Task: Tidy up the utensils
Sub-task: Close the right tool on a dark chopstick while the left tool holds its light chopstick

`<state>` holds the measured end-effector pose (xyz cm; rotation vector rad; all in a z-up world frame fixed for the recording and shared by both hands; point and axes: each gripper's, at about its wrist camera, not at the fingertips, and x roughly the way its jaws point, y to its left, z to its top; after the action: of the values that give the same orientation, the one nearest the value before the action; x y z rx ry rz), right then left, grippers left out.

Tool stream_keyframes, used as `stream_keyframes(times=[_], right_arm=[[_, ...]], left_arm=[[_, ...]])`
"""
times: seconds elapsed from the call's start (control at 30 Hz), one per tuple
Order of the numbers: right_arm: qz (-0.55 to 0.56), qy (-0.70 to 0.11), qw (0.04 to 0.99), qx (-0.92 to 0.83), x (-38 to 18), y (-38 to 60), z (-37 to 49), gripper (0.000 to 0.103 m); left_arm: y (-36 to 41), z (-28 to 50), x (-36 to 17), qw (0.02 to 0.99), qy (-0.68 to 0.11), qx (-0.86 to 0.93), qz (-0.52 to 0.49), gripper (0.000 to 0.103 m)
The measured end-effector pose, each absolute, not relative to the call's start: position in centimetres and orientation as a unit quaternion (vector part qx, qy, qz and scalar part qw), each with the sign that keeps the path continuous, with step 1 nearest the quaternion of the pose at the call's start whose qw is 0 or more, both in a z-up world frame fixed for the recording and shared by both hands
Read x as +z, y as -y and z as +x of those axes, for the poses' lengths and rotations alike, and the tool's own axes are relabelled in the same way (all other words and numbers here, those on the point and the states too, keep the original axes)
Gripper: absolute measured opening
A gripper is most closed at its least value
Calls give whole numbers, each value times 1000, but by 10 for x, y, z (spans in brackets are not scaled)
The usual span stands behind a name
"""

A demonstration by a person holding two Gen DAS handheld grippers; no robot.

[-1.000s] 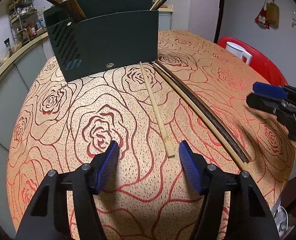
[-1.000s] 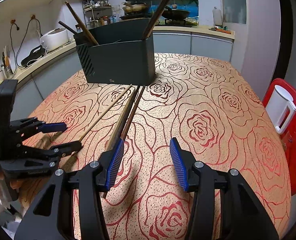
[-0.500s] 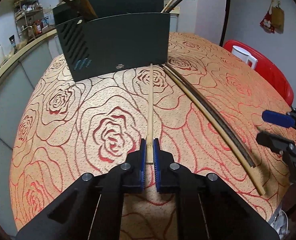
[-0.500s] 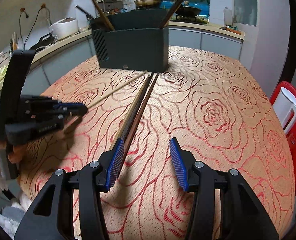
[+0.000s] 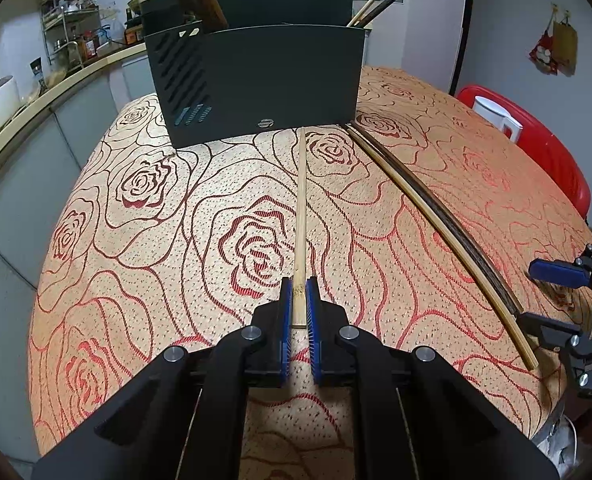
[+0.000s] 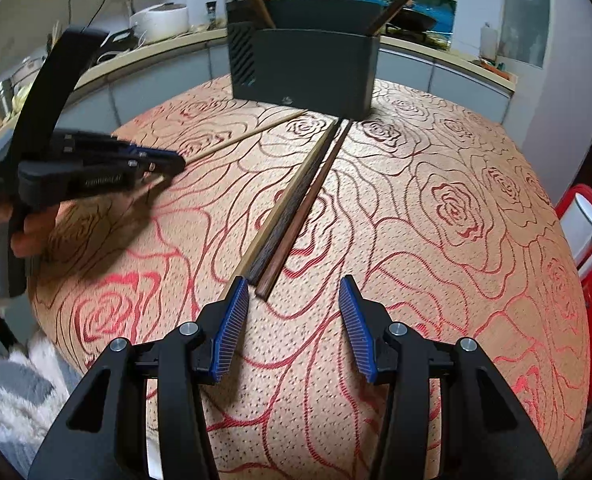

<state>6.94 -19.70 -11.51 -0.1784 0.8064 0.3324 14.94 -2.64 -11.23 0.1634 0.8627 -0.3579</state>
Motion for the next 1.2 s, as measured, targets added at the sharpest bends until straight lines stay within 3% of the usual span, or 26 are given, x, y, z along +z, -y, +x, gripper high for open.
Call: stream_keyframes(times=[0.8, 1.03, 1.2], right_arm=[[-69, -397, 913, 57, -113, 243, 82, 46], [-26, -355, 928, 109, -96, 239, 72, 32], [-31, -369, 915, 158, -103, 217, 72, 22]], left_arm=[[12, 143, -112, 893, -413, -159, 75, 7], [11, 141, -112, 894, -413, -158, 74, 7], [10, 140, -112, 895, -412, -156, 74, 7]])
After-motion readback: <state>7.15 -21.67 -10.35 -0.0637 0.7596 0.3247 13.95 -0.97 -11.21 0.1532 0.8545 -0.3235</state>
